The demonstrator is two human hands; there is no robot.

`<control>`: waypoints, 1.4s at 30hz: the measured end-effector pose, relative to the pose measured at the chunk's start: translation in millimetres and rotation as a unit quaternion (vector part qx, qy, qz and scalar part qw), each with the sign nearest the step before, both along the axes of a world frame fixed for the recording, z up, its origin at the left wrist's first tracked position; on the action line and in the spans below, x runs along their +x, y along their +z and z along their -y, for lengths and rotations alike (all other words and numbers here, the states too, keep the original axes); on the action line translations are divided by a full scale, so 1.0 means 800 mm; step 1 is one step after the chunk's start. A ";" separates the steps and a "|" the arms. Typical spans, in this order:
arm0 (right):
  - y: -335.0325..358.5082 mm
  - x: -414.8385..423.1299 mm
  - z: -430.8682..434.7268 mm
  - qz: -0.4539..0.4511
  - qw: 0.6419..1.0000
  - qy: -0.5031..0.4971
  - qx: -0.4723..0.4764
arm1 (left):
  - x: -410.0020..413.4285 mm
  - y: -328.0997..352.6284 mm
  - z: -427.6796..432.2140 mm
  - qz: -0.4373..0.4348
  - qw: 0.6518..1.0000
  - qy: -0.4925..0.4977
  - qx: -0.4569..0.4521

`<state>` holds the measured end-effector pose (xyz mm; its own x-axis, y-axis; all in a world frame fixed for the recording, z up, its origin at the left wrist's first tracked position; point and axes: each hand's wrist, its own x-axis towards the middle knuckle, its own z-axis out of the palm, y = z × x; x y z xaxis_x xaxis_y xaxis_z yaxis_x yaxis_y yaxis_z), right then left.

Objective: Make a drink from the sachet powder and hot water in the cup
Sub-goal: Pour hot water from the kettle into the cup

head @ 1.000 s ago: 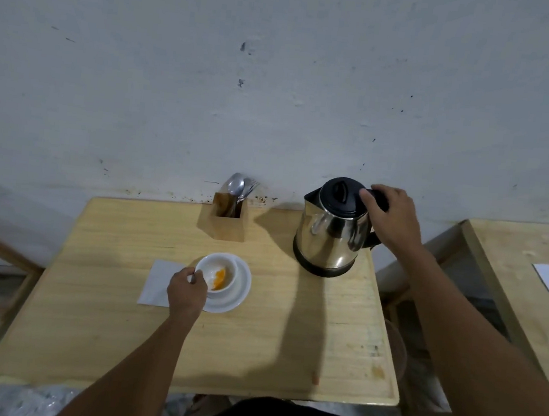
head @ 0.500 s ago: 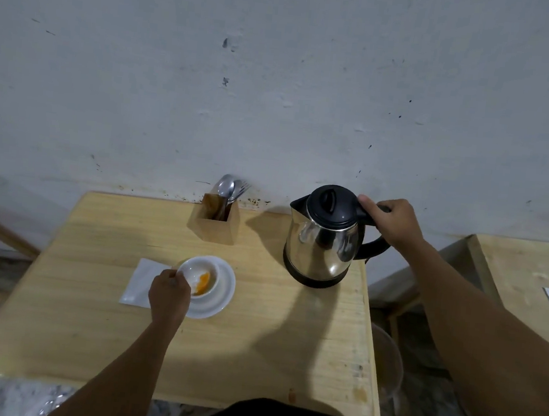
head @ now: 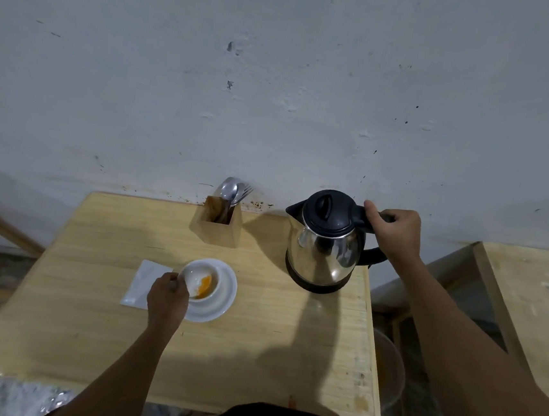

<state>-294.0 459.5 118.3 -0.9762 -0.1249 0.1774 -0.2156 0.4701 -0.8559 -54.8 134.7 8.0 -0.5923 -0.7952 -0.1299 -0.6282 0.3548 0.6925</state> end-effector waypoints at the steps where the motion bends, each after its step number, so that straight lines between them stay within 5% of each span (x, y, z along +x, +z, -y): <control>1: 0.003 0.002 0.002 -0.005 1.000 -0.004 -0.004 | 0.002 -0.001 0.001 -0.001 1.000 -0.001 0.004; 7: 0.044 0.017 0.020 -0.062 0.998 0.020 0.002 | 0.006 0.009 0.004 -0.025 0.997 0.003 0.067; 18: 0.103 0.070 0.113 -0.062 0.968 0.083 0.228 | 0.022 0.018 0.042 -0.013 0.977 -0.084 0.194; 42: 0.132 0.128 0.241 0.018 0.832 0.218 0.510 | 0.025 0.018 0.073 0.010 0.960 -0.189 0.208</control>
